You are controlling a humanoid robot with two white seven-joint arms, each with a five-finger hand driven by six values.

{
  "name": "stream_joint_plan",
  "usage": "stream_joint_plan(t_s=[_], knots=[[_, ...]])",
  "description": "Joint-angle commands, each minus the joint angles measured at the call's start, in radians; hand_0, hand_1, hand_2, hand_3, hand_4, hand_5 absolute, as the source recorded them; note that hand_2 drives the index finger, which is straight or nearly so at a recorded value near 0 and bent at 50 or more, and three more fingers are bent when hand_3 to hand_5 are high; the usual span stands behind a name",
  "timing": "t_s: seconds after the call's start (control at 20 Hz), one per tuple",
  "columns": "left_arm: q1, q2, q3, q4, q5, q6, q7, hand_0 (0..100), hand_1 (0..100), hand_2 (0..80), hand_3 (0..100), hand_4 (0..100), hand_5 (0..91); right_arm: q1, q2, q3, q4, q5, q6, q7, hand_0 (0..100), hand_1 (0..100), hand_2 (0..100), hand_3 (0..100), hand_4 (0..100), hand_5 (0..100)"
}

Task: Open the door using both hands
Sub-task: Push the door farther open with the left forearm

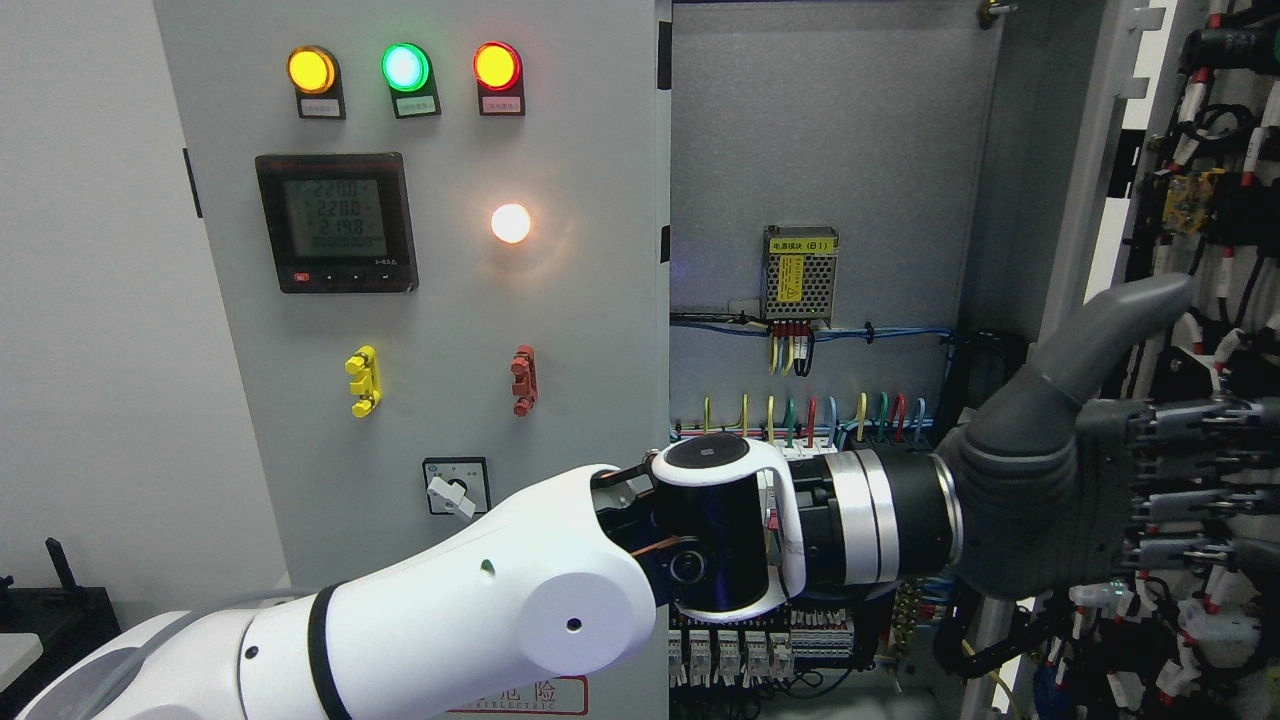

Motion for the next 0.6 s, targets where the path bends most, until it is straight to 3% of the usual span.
stream_joint_plan(t_s=[0.0, 0.55], knots=[[0.000, -0.114, -0.003, 0.047, -0.014, -0.001, 0.013, 0, 0, 0.0, 0, 3, 0.0, 0.000, 0.000, 0.000, 0.000, -0.018, 0.001, 0.001, 0, 0, 0, 0, 0, 0], [0.003, -0.154, -0.015, 0.087, -0.026, -0.014, 0.017, 0, 0, 0.0, 0, 3, 0.0, 0.000, 0.000, 0.000, 0.000, -0.018, 0.001, 0.001, 0, 0, 0, 0, 0, 0]])
